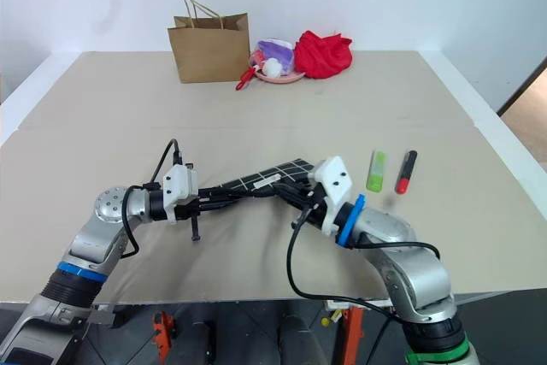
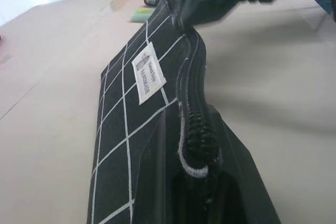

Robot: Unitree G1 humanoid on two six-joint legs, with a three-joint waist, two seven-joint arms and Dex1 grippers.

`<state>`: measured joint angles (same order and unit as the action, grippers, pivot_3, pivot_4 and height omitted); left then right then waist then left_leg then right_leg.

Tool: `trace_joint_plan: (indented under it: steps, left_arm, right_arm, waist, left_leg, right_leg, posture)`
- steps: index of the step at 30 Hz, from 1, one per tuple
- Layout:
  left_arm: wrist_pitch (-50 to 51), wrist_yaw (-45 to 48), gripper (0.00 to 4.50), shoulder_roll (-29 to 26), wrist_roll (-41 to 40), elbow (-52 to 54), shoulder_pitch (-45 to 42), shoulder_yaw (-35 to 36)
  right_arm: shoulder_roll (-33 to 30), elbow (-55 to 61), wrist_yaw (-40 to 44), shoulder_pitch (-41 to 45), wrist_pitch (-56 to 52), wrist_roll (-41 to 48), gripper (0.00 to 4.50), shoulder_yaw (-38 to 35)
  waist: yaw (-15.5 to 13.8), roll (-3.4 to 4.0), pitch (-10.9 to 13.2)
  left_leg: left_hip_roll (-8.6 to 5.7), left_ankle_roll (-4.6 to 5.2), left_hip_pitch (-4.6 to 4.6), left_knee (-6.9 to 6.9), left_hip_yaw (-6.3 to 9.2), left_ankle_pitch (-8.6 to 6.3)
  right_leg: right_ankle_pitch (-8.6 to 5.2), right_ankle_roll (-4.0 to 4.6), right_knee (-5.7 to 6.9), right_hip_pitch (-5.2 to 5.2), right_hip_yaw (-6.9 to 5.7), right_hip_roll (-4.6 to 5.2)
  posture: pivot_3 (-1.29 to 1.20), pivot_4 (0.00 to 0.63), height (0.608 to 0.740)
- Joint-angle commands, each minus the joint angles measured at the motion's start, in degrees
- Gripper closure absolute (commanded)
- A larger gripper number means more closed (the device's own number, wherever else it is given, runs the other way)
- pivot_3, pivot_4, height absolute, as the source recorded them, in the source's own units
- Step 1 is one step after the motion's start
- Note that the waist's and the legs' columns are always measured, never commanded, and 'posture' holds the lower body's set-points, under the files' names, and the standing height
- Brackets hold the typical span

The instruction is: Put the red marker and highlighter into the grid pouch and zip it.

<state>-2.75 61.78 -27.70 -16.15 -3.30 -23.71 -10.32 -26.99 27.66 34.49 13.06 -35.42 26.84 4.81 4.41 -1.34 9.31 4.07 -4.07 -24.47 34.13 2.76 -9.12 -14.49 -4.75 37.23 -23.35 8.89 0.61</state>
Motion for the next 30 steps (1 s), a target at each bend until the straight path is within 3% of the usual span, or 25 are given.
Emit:
trace_joint_plan:
  steps: [1, 9, 15, 18, 25, 26, 30]
  left_arm:
    - [-1.89, 0.51, 4.50, 0.47, -0.44, 1.91, -1.62, 0.83]
    - [-6.83, 1.50, 4.50, -0.04, 0.48, 2.18, -1.47, 0.87]
    - [-10.14, 1.98, 4.50, -0.26, 1.20, 1.49, -1.11, 1.12]
    - [-11.37, 2.70, 4.50, -0.79, 1.31, 1.41, -0.51, 1.01]
    - [-12.97, 1.98, 4.50, -0.68, 1.60, -0.68, -1.16, 1.91]
    - [-13.11, 2.08, 4.50, -0.70, 1.48, -0.74, -1.21, 1.92]
    - [-13.32, 2.93, 4.50, -1.06, 0.67, -0.41, -0.89, 1.98]
  right_arm:
    - [1.03, 0.34, 0.45, 2.62, -0.87, 0.01, 4.39, 2.54]
    - [2.75, -1.61, 0.52, 5.83, -0.68, -1.07, 4.39, 4.52]
    - [3.32, -2.18, -1.27, 5.63, -1.97, -0.23, 4.39, 1.43]
    - [2.61, -0.53, -1.12, 4.37, -3.11, 2.16, 3.52, -1.57]
    - [-1.37, 4.61, -2.09, -1.68, -6.78, 9.18, 0.19, -12.43]
    - [-1.72, 4.24, -2.92, -2.34, -7.05, 9.85, 0.02, -14.63]
    - [-3.42, 0.06, -7.97, -1.97, -6.43, 6.53, 0.02, -19.65]
  waist:
    - [0.02, 0.00, 0.00]
    - [0.01, 0.00, 0.00]
    - [0.00, 0.00, 0.00]
    - [-0.05, 0.00, 0.00]
    - [-0.13, 0.00, 0.00]
    - [-0.14, 0.00, 0.00]
    - [-0.03, 0.00, 0.00]
  left_leg:
    - [0.00, 0.00, 0.00, 0.00, 0.00, 0.00]
    - [0.00, 0.00, 0.00, -0.01, 0.01, 0.00]
    - [0.00, 0.00, -0.01, -0.01, 0.01, 0.00]
    - [0.00, 0.00, -0.01, 0.00, 0.01, 0.00]
    - [0.00, 0.00, -0.05, -0.01, 0.03, 0.00]
    - [0.00, 0.00, -0.05, -0.01, 0.03, 0.00]
    - [0.00, 0.00, -0.03, 0.02, 0.01, 0.00]
  right_leg:
    - [0.00, 0.00, 0.00, -0.01, 0.00, 0.00]
    - [0.00, -0.01, 0.00, -0.01, -0.01, 0.00]
    - [0.00, -0.01, 0.00, -0.01, -0.01, 0.00]
    - [0.00, -0.01, 0.00, 0.00, -0.01, 0.00]
    - [-0.02, -0.03, 0.00, 0.00, -0.01, 0.00]
    - [-0.02, -0.03, 0.00, 0.00, -0.01, 0.00]
    - [0.02, -0.01, 0.00, -0.01, 0.00, 0.00]
  posture:
    - [0.00, 0.150, 0.740]
    - [0.00, 0.150, 0.740]
    - [0.00, 0.150, 0.740]
    - [0.00, 0.150, 0.740]
    - [0.00, 0.150, 0.740]
    - [0.00, 0.150, 0.740]
    - [0.00, 0.150, 0.740]
